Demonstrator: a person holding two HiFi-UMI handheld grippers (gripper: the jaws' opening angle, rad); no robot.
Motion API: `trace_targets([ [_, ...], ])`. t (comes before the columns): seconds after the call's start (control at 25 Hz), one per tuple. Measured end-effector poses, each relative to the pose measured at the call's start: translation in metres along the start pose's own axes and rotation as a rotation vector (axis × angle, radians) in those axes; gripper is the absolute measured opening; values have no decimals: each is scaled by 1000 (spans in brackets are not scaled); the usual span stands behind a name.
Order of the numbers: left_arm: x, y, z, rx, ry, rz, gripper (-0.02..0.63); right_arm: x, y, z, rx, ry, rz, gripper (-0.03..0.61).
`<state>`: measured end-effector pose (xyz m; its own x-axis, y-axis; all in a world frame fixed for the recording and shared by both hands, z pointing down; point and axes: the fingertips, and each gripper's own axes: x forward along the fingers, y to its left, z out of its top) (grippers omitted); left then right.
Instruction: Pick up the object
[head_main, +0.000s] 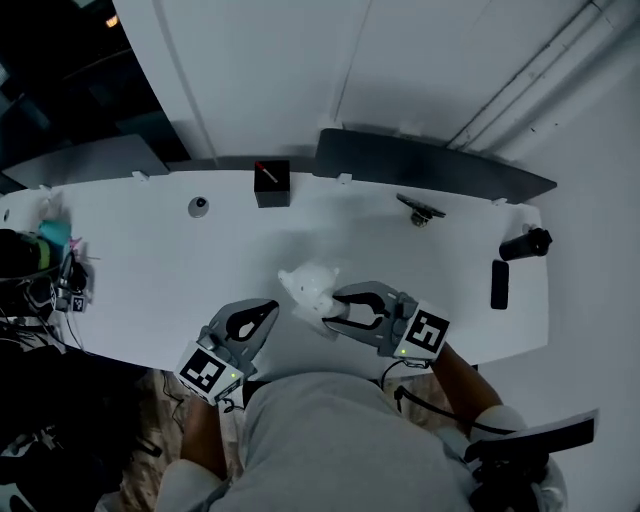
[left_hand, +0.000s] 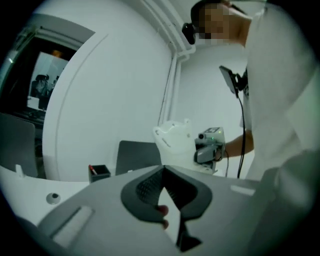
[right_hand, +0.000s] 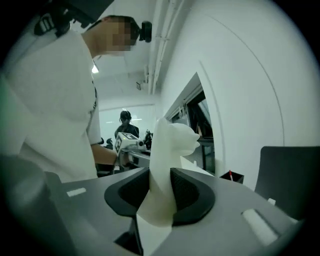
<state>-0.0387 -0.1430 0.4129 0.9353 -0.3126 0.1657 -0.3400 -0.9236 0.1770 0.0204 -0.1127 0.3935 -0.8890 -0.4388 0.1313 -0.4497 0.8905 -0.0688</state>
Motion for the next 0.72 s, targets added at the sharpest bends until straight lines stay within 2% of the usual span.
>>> trace_targets([
  [0.24,5,-30,19,11,29,-241,3,-14,27,30,121,-100,154,130],
  [0.28,3,-38,21,1,35,-294,41,-17,30,35,140,-119,184,130],
  [0.32,1,-47,24,-10,33,-345,174,-19,34,39,154,-133,217,130],
  [0.36,-1,-54,29,-18,20,-386,223,-21,39,42,167,-143,250,130],
  [0.44,-7,-62,41,-37,-21,-437,252,-24,48,46,189,-153,313,130],
  [0.6,-10,-76,59,-71,-86,-532,258,-25,62,55,208,-170,413,131],
  [0.72,-10,-94,63,-60,-83,-594,262,-23,73,62,218,-184,469,132],
])
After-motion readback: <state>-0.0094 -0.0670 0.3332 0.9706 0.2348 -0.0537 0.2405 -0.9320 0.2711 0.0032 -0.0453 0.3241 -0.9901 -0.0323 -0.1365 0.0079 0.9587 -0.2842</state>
